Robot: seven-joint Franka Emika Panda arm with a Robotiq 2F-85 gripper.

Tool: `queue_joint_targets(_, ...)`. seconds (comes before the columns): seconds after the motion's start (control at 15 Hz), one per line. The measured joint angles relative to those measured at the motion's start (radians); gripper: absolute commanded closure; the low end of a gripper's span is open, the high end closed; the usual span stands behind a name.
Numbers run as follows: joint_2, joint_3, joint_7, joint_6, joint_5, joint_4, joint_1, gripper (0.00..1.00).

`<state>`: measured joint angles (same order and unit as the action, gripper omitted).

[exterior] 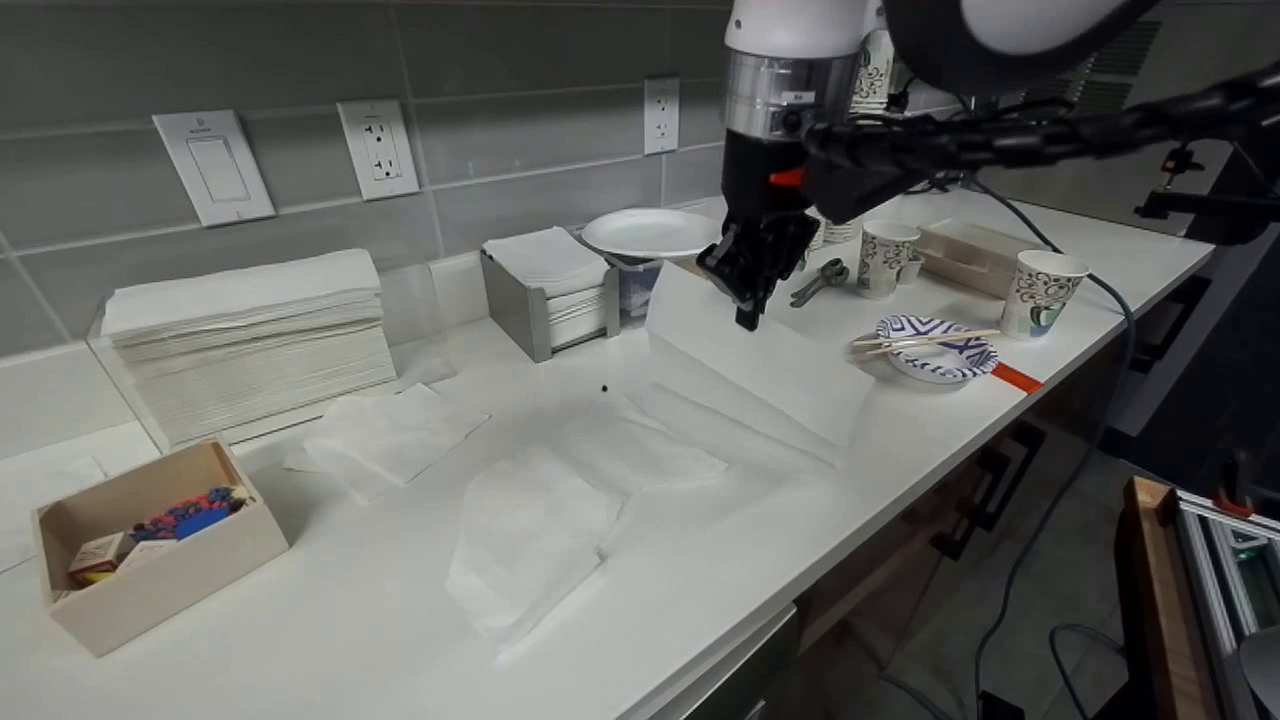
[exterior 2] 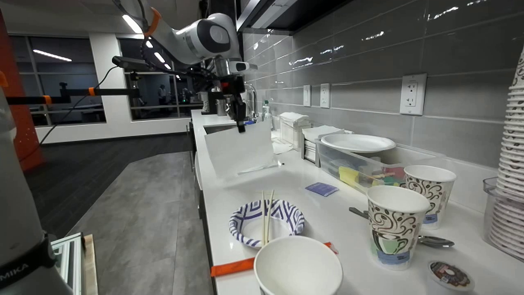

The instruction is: Use one paper towel to wipe the surface

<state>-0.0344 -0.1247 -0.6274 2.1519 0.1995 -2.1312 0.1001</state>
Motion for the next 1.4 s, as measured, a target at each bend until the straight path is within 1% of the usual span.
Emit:
queue_joint_targets(0.27, 0.037, 0.051, -0.151, 0.126, 0.068, -0.07, -0.04, 0.99)
queue_joint_targets(0.4, 0.047, 0.064, -0.191, 0.161, 0.086, -0.097, -0.048, 0.99)
queue_joint_targets(0.8, 0.049, 0.065, -0.21, 0.164, 0.089, -0.098, -0.047, 1.0)
queue_joint_targets(0.93, 0.064, 0.076, -0.221, 0.184, 0.1, -0.095, -0.048, 1.0)
queue_joint_targets(1.13, 0.121, 0.098, -0.238, 0.259, 0.106, -0.085, -0.05, 1.0)
queue_joint_targets(1.4, 0.226, 0.139, -0.253, 0.379, 0.109, -0.059, -0.049, 1.0)
